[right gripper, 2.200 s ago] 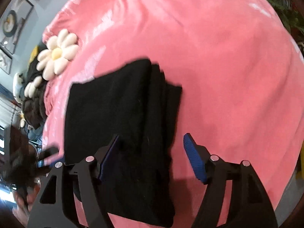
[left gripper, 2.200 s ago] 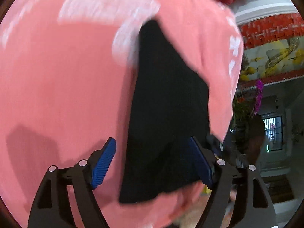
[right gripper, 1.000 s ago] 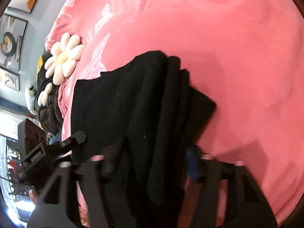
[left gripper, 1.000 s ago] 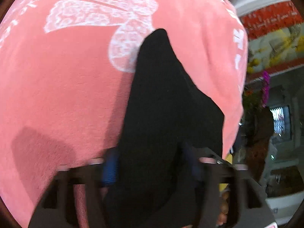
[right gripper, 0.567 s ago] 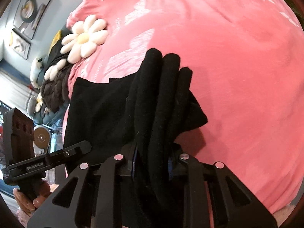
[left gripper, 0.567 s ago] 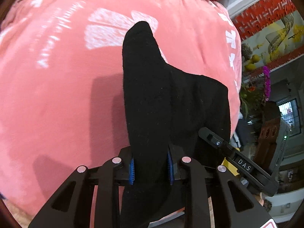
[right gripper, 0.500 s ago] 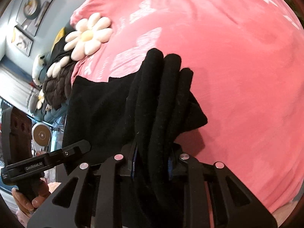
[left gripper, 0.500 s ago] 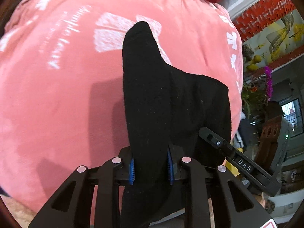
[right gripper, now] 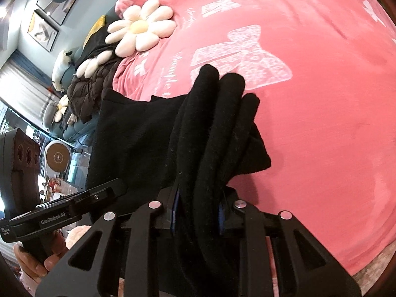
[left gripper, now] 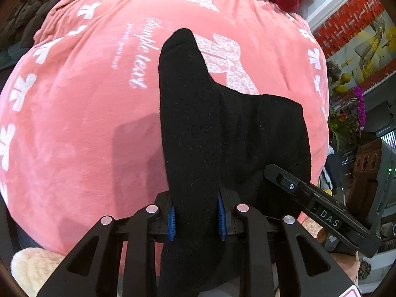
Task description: Fold small clothes
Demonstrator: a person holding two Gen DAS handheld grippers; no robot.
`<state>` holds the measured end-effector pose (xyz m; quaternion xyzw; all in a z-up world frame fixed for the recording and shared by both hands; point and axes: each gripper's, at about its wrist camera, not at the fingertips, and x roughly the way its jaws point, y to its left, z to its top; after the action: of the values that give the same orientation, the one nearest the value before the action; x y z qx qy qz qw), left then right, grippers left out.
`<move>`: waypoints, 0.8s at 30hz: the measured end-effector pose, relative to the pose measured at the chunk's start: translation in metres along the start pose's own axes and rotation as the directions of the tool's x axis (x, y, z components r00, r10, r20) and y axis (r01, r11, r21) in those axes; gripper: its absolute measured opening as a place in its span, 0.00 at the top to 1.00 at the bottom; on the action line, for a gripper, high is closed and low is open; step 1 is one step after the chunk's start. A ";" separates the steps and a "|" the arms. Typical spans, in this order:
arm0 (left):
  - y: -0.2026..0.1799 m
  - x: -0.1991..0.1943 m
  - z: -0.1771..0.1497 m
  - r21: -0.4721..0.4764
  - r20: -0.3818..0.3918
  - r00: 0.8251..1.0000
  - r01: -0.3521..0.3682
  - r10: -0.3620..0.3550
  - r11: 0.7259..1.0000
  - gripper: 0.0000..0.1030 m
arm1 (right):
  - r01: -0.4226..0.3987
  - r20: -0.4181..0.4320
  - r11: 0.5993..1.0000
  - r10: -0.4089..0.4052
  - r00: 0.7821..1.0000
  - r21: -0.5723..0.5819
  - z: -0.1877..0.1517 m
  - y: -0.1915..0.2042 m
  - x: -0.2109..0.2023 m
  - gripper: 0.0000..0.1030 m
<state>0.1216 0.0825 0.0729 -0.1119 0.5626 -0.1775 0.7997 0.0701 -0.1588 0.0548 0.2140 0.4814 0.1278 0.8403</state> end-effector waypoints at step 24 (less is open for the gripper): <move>-0.005 -0.096 0.023 0.132 0.175 0.984 -0.003 -0.021 0.991 0.79 | -0.040 0.136 0.993 0.054 0.989 -0.108 0.025 0.081 -0.060 0.79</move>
<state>0.1131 0.1170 0.1654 -0.0765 0.4763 -0.2075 0.8510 0.0607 -0.1194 0.1506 0.1894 0.4094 0.1574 0.8785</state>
